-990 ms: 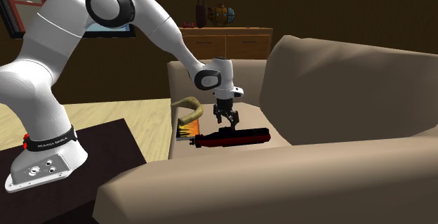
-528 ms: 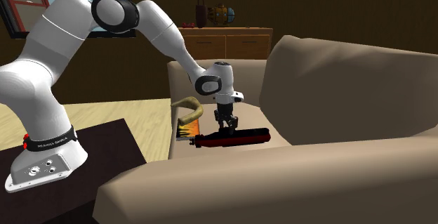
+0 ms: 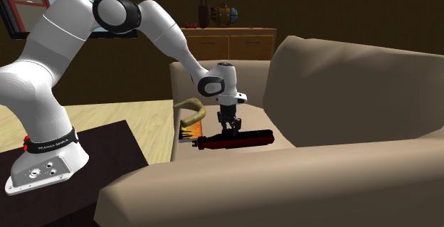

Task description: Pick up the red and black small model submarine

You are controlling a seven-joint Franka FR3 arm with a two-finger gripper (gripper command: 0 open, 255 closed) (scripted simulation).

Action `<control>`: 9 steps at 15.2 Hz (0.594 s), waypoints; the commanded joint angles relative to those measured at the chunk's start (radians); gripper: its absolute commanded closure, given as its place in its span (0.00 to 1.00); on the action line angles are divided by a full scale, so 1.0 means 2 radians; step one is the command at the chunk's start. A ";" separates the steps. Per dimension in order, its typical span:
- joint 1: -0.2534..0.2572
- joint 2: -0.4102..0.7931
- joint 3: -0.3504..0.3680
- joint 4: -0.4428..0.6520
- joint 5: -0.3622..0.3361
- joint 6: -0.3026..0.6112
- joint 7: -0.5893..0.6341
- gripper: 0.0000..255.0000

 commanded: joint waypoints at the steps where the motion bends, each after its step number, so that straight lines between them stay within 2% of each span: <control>1: 0.001 -0.005 -0.001 -0.002 -0.001 -0.004 0.000 1.00; 9: 0.004 -0.048 -0.005 -0.012 -0.005 -0.036 0.003 1.00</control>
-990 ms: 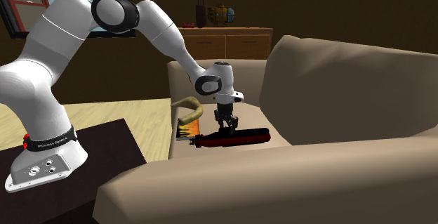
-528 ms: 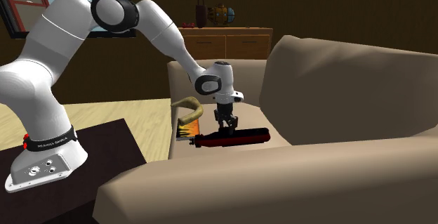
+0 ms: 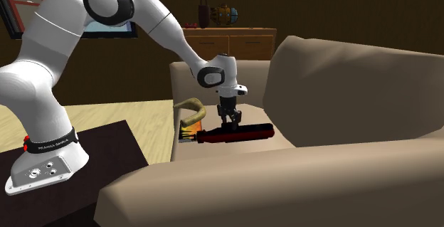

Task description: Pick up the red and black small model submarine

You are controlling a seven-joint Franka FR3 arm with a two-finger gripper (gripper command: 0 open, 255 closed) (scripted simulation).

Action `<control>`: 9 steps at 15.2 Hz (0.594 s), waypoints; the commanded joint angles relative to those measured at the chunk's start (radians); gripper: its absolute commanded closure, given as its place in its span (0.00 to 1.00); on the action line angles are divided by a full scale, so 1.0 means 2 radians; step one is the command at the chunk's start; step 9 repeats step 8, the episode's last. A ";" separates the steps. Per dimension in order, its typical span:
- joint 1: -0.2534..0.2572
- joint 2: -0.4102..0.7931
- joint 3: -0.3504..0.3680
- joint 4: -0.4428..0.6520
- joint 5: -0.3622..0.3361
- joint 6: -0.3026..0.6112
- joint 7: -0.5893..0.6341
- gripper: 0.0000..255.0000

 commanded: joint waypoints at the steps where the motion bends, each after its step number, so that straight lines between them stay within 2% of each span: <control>1: 0.002 -0.012 -0.001 -0.002 -0.001 -0.008 0.002 1.00; 9: 0.004 -0.037 -0.004 -0.004 -0.005 -0.032 0.004 1.00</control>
